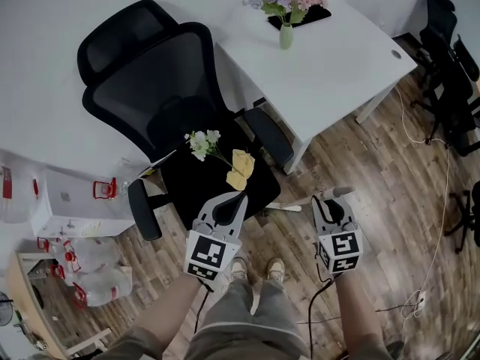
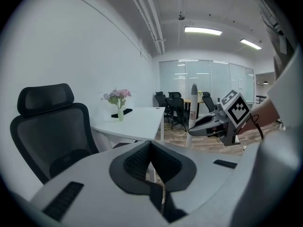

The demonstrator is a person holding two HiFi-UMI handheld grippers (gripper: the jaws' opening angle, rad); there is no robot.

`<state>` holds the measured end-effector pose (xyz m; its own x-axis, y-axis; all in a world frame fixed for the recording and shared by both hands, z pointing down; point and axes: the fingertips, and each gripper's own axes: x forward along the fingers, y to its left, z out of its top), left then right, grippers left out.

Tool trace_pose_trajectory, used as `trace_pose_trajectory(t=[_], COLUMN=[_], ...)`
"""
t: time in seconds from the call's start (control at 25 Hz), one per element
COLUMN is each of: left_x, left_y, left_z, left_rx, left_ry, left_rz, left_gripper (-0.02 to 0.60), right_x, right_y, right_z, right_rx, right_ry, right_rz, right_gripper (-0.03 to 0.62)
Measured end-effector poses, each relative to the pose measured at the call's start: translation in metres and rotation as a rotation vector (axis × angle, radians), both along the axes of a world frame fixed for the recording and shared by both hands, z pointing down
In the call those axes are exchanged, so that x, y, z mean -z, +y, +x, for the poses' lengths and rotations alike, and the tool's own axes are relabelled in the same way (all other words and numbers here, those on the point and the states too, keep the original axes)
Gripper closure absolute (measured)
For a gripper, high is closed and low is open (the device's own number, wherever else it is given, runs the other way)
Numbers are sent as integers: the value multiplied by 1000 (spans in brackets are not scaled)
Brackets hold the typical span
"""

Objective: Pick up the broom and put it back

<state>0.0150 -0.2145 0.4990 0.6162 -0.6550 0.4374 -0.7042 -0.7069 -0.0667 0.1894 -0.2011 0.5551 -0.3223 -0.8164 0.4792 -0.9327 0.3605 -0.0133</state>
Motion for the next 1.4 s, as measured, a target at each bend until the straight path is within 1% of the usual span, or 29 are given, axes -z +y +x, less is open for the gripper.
trace_pose_trajectory(t=[0.12, 0.28, 0.48, 0.68, 0.92, 1.08, 1.2, 1.4], left_x=[-23, -45, -60, -73, -87, -96, -103, -112], left_y=[-7, -14, -14, -19, -32, -47, -53, -51], left_z=[-3, -6, 0, 10, 20, 22, 24, 23], left_rx=[-1, 9, 6, -2, -19, 8, 9, -9], left_ry=[-20, -39, -34, -36, -42, -34, -33, -47], left_rz=[-20, -48, -78, -96, -97, -110, -115, -119], left_gripper=[566, 566, 566, 566, 566, 566, 566, 566], right_x=[-13, -29, -55, -80, -93, -95, -98, -105], right_y=[-13, -31, -34, -43, -77, -106, -123, -140], right_z=[4, 12, 7, 5, 0, -4, -4, 5], right_rx=[-16, -46, 22, 50, 91, 95, 68, 7], right_ry=[4, 31, 82, 78, 43, 22, 18, 41], right_rz=[11, -10, -80, -121, -90, -61, -30, 25], right_gripper=[496, 496, 494, 494, 496, 494, 493, 491])
